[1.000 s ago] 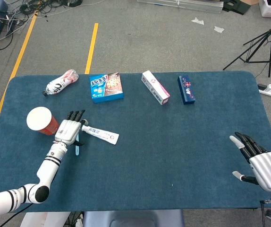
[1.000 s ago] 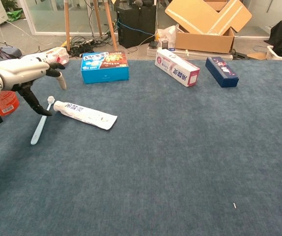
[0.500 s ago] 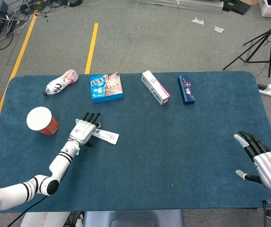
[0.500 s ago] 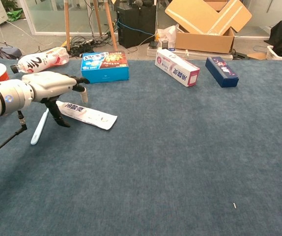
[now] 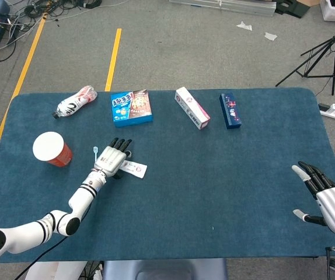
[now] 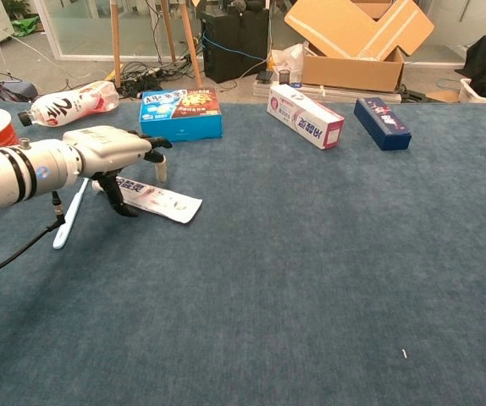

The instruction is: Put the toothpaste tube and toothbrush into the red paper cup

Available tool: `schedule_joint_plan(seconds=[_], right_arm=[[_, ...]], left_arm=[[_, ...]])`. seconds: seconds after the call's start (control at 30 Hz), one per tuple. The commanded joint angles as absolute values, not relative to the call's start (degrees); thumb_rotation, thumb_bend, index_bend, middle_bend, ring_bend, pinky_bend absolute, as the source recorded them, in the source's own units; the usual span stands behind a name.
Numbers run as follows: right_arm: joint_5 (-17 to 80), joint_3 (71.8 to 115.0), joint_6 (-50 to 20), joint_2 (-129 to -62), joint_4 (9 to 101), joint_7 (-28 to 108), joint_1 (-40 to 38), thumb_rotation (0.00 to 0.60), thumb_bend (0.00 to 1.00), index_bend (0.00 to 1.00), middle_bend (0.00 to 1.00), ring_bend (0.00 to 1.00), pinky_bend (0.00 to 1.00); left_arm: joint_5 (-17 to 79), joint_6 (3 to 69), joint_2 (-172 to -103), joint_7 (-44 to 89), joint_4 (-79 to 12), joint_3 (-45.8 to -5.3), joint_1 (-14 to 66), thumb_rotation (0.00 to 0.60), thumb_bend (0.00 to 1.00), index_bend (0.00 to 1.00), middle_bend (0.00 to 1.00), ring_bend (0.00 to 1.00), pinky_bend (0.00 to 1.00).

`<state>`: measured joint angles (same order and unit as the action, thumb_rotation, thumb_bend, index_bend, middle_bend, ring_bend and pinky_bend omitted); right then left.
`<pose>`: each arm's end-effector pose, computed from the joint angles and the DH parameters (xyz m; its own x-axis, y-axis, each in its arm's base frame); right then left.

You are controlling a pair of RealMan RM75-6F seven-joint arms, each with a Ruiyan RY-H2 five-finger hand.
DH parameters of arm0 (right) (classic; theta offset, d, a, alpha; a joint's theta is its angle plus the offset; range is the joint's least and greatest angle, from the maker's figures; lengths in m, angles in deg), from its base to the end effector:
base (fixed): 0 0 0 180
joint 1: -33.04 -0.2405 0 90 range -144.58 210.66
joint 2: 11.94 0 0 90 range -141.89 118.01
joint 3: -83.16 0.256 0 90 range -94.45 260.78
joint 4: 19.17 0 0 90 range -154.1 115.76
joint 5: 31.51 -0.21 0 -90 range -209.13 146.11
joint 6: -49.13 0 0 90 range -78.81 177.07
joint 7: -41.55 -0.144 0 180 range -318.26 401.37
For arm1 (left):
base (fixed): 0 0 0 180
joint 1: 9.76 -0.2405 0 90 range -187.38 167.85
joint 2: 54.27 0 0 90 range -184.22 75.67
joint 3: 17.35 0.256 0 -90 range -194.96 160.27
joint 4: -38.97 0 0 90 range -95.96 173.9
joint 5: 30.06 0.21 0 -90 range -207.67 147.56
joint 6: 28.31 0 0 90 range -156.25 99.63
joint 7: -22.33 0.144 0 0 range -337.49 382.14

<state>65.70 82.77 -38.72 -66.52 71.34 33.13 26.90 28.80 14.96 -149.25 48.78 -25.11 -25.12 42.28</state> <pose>-0.3007 -0.1745 0.2011 0.4542 -0.0134 0.8908 -0.8719 -0.2121 0.4414 -0.1623 0.4015 -0.0438 0.7139 0.2377 0.6587 0.6854 -0.4298 -0.5877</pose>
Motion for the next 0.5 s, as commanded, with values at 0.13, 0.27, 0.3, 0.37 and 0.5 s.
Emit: schedule_joint_plan(seconds=[0.13, 0.27, 0.3, 0.37, 0.5], right_arm=[[65.65, 82.74, -38.49, -66.72, 71.18, 33.03, 26.82, 0.6, 0.0, 0.07, 0.09, 0.11, 0.44], [65.69, 82.68, -38.19, -66.92, 71.09, 33.04, 26.67, 0.6, 0.0, 0.07, 0.09, 0.11, 0.44], [65.71, 82.67, -38.14, -66.94, 71.11, 33.07, 26.64, 0.6, 0.0, 0.07, 0.09, 0.11, 0.44], [65.75, 82.65, -38.08, -66.99, 71.16, 33.12, 26.6, 0.6, 0.0, 0.07, 0.09, 0.11, 0.44], [65.71, 82.58, -37.95, -67.05, 71.19, 33.09, 26.58, 0.6, 0.0, 0.07, 0.09, 0.11, 0.44]], left_arm=[[26.6, 14.56, -149.72, 50.82, -24.26, -25.4, 42.91, 0.6, 0.35, 0.34, 0.0, 0.0, 0.0], [24.82, 14.07, -149.69, 52.48, -24.25, -25.27, 43.21, 0.6, 0.35, 0.34, 0.0, 0.0, 0.0], [24.5, 13.9, -149.64, 52.88, -24.31, -25.14, 43.28, 0.6, 0.35, 0.34, 0.0, 0.0, 0.0], [23.52, 13.47, -149.41, 53.82, -24.63, -24.89, 43.44, 0.6, 0.35, 0.34, 0.0, 0.0, 0.0], [21.52, 12.83, -148.52, 55.56, -25.84, -24.52, 43.85, 0.6, 0.35, 0.34, 0.0, 0.0, 0.0]])
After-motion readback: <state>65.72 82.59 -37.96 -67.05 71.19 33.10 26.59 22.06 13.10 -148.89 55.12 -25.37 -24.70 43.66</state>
